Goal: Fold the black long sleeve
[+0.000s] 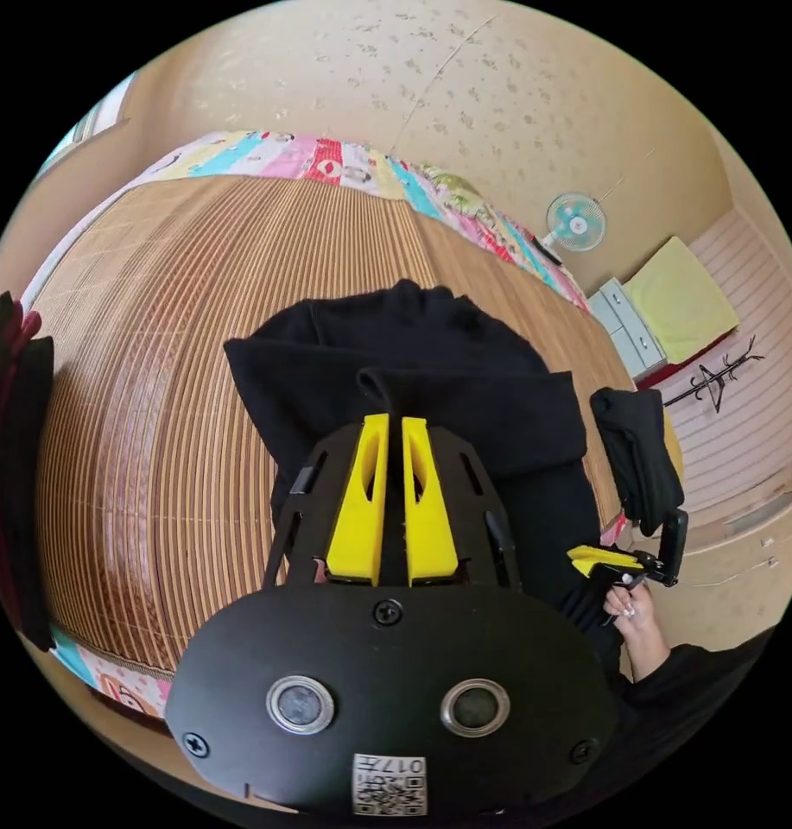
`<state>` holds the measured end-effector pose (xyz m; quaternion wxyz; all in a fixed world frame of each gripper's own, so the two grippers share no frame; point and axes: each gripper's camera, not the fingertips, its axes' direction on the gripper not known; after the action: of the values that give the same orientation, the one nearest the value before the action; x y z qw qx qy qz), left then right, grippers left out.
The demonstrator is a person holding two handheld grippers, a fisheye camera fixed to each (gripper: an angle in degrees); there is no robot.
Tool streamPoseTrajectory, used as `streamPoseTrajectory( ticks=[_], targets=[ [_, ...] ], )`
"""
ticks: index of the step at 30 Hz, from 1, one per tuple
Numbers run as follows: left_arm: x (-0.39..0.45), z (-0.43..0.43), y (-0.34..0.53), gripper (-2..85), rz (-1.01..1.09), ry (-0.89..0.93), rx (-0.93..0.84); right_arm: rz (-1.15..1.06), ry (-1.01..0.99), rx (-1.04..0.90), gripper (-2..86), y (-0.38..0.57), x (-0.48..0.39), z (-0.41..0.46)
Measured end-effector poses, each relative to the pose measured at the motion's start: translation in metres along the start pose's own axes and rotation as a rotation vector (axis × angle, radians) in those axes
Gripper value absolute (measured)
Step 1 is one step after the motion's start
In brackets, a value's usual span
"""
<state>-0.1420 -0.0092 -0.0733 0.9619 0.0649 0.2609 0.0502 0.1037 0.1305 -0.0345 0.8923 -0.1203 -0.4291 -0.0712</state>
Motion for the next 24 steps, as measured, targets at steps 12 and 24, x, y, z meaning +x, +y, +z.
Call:
streamPoseTrajectory(
  ticks=[12,24],
  targets=[
    [-0.025,-0.025,0.082,8.3,-0.204,-0.049,0.060,-0.008,0.232,0.103,7.5,-0.008,-0.061,-0.011],
    [0.032,0.044,0.090,1.4,-0.072,-0.063,-0.229,0.077,0.582,0.101,3.4,-0.035,-0.078,0.044]
  ],
)
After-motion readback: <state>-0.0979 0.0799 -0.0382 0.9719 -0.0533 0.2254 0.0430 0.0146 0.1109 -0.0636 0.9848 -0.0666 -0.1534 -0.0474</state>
